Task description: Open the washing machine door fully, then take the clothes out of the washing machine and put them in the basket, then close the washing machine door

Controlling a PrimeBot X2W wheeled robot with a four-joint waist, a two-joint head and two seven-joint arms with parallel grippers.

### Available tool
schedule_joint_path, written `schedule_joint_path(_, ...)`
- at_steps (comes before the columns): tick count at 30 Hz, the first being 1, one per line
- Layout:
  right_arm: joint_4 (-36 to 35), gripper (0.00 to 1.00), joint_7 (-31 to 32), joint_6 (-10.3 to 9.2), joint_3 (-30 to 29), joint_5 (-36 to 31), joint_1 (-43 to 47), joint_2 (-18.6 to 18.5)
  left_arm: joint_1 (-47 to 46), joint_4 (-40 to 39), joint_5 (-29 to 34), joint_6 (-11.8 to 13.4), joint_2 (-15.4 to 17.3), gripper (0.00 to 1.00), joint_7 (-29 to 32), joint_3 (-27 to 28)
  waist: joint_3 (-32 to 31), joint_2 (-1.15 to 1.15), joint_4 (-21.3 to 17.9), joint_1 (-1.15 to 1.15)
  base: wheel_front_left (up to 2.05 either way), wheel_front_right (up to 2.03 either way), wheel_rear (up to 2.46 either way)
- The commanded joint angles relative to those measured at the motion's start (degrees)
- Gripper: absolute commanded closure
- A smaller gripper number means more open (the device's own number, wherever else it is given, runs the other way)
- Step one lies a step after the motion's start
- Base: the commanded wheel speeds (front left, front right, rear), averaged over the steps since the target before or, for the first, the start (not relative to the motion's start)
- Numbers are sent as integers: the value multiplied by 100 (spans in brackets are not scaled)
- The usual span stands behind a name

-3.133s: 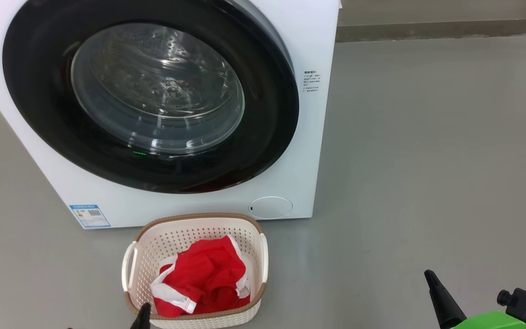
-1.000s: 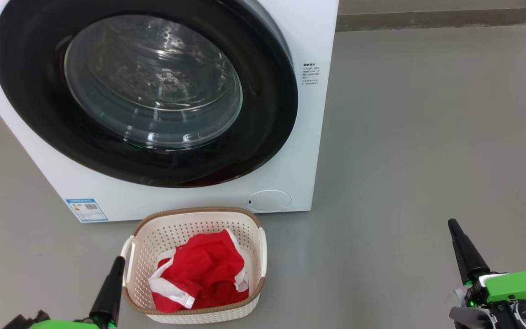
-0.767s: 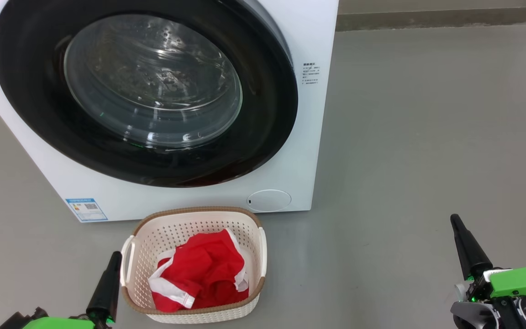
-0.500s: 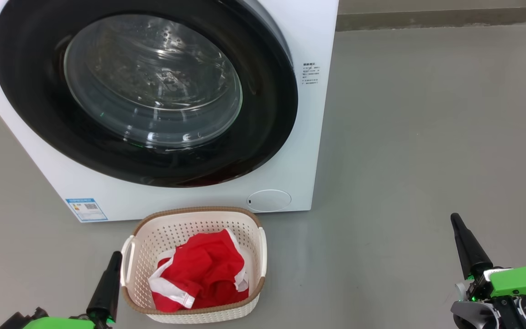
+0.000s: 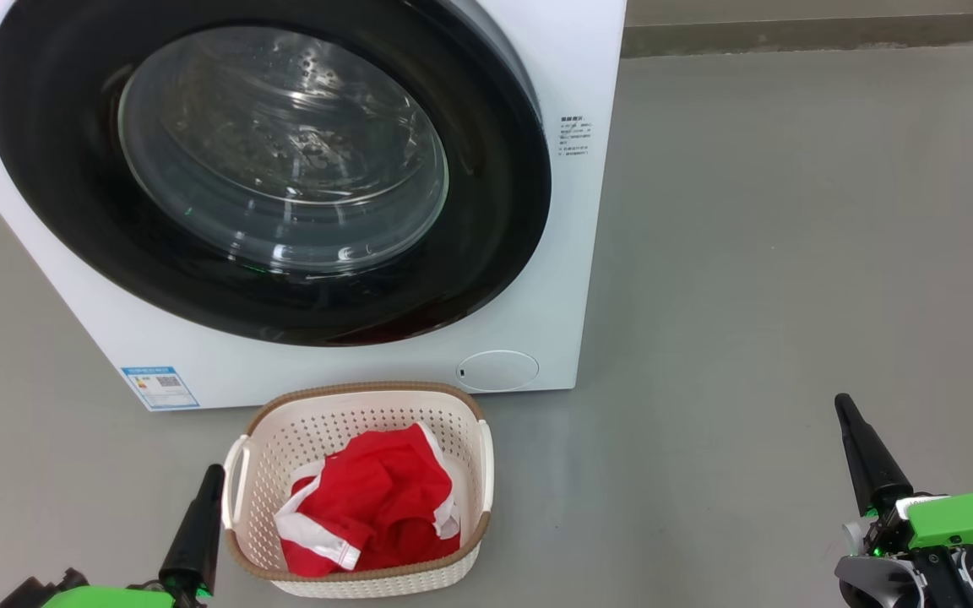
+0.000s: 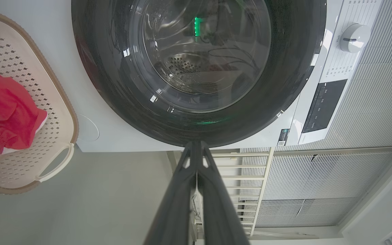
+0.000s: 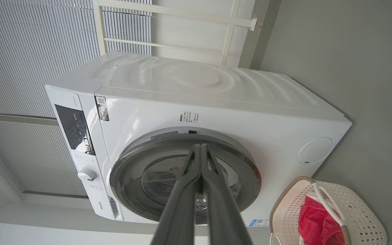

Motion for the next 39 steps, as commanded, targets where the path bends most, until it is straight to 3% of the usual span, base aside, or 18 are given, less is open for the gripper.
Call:
schedule_joint_path(1, -163, 100, 40, 3, 99, 9, -248, -58, -229, -119, -13, -40, 55, 100, 46, 207, 0, 0, 0, 0, 0, 0, 0)
schedule_joint_path(39, -161, 100, 73, 3, 58, -25, -252, -29, -232, -118, 10, -40, 36, 100, 68, 235, 0, 0, 0, 0, 0, 0, 0)
